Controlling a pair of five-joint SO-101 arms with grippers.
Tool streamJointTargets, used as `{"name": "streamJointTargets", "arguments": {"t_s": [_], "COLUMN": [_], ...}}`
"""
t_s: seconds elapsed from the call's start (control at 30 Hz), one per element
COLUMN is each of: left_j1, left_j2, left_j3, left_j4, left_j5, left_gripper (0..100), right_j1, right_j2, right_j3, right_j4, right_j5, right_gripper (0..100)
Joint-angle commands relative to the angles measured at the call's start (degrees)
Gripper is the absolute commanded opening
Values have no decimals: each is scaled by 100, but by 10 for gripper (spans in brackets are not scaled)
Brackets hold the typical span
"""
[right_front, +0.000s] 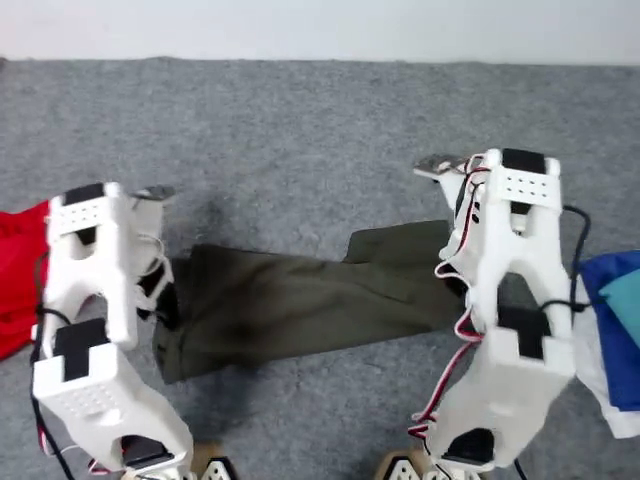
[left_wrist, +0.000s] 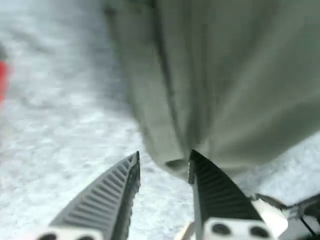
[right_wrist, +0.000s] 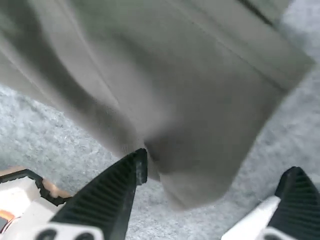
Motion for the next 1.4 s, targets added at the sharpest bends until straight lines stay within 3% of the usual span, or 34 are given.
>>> {"name": "streamJointTargets", "arguments": {"t_s": [0.0,0.13,0.37,0.57,0.77,1.13,1.37], "left_j1": [-316,-571,-782,-870,-844,-800,-132], "left_j2": [-18,-18,-18,-18,-26,-334,-1477], "left_j3": [-365,-356,-356,-356,-286,453,989], "left_j4": [-9,123,492,501,501,501,492], "left_j5": [105,97,88,123,571,563,554], "left_gripper": [154,99,50,44,33,33,34], "right_j1": [-286,-637,-778,-620,-664,-470,-435], "right_j2": [338,813,1648,1868,1226,101,110], "right_j3": [-659,-1134,-1890,-1934,-1934,-1890,-1741], "right_j4": [251,189,75,136,136,567,558], "right_j5": [62,79,79,44,44,79,105], "right_gripper": [401,370,144,103,107,113,368]}}
